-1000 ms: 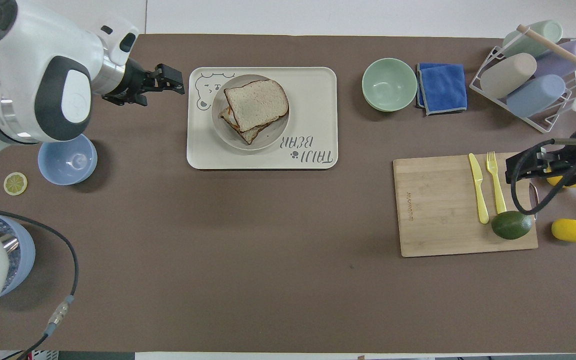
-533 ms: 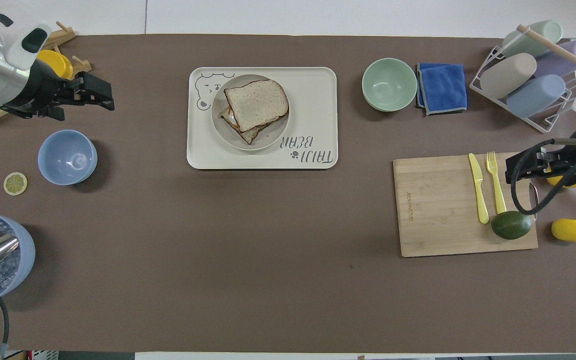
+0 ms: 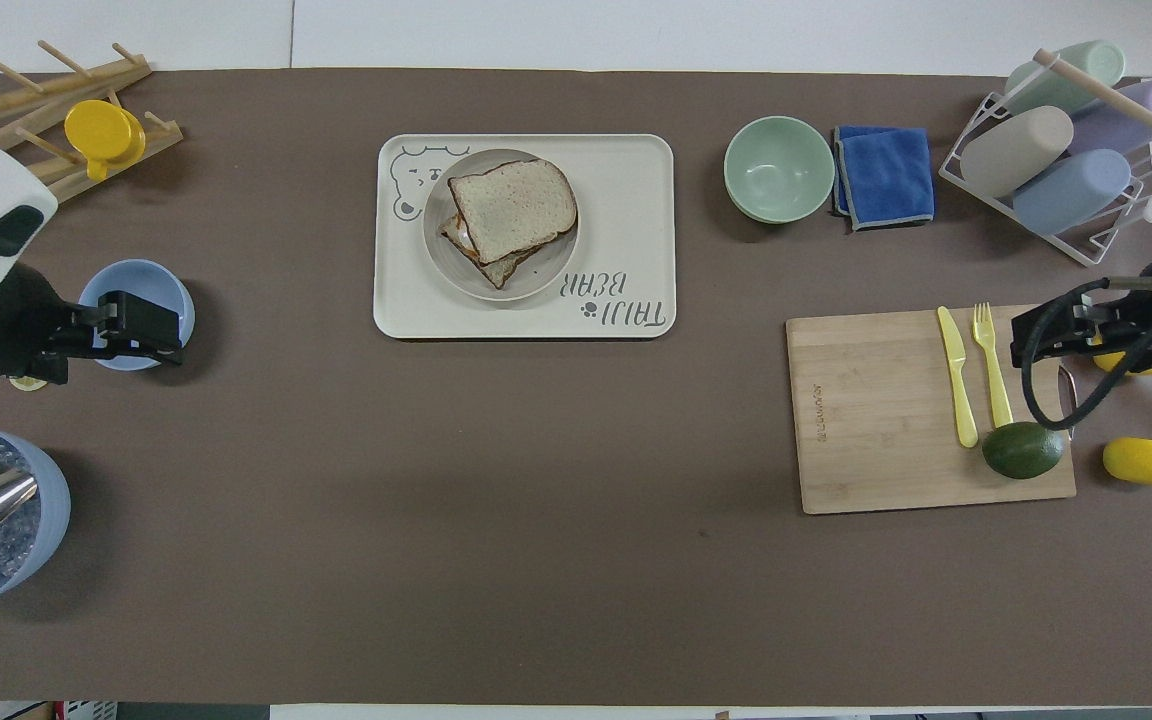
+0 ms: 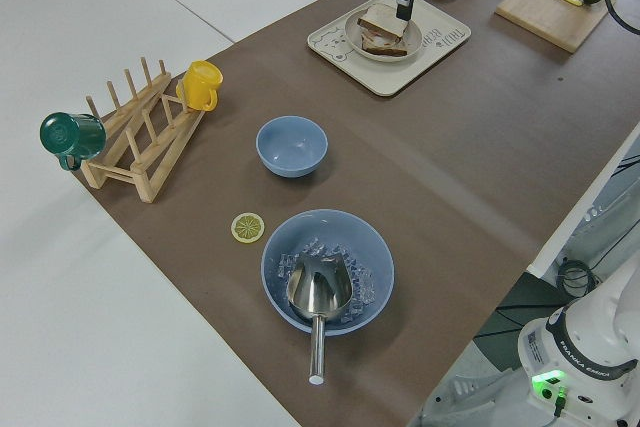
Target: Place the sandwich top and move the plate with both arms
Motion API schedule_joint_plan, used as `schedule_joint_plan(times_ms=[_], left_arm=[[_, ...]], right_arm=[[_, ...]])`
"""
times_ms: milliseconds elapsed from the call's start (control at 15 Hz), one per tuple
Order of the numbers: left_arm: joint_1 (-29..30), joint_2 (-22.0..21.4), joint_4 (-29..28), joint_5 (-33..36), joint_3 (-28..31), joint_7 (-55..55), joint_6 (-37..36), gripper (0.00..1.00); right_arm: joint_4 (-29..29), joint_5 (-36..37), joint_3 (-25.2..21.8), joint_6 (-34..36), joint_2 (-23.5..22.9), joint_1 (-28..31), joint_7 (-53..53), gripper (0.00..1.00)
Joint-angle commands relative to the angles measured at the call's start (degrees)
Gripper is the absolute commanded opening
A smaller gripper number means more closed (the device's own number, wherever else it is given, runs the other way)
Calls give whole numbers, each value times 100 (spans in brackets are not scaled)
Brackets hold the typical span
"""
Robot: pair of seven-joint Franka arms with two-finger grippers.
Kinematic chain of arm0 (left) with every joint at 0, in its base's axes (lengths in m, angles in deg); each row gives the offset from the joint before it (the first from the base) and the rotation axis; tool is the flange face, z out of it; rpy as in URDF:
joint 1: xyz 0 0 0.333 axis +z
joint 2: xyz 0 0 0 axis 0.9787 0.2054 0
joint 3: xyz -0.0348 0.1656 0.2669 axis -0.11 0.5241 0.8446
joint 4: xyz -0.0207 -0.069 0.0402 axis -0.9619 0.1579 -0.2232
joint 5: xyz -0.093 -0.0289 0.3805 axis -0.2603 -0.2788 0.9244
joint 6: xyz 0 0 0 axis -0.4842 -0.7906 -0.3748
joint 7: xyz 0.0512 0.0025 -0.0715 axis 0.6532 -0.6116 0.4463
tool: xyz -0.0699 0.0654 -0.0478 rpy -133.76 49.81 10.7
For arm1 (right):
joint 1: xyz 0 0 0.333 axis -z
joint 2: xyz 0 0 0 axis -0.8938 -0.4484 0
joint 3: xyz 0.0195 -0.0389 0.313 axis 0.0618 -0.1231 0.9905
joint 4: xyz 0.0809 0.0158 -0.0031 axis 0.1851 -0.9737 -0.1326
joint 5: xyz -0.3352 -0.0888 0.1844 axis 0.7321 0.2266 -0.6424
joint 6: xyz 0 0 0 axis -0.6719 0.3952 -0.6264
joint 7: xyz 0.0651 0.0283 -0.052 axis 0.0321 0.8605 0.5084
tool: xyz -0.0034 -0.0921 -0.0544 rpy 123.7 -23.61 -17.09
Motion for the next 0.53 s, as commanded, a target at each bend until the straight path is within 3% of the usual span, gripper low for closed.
schedule_joint_plan(times_ms=[0,267,467], left_arm=[[-30,-207,-194,118,33,-88,220,100],[276,242,633,83,-63,-229,46,100],[427,181,512,66,-205,-238,71,100]], right_arm=[[-85,-57,56,39,83,94,157,100],[-85,-57,56,39,83,94,157,100],[-85,-57,56,48,83,94,157,100]])
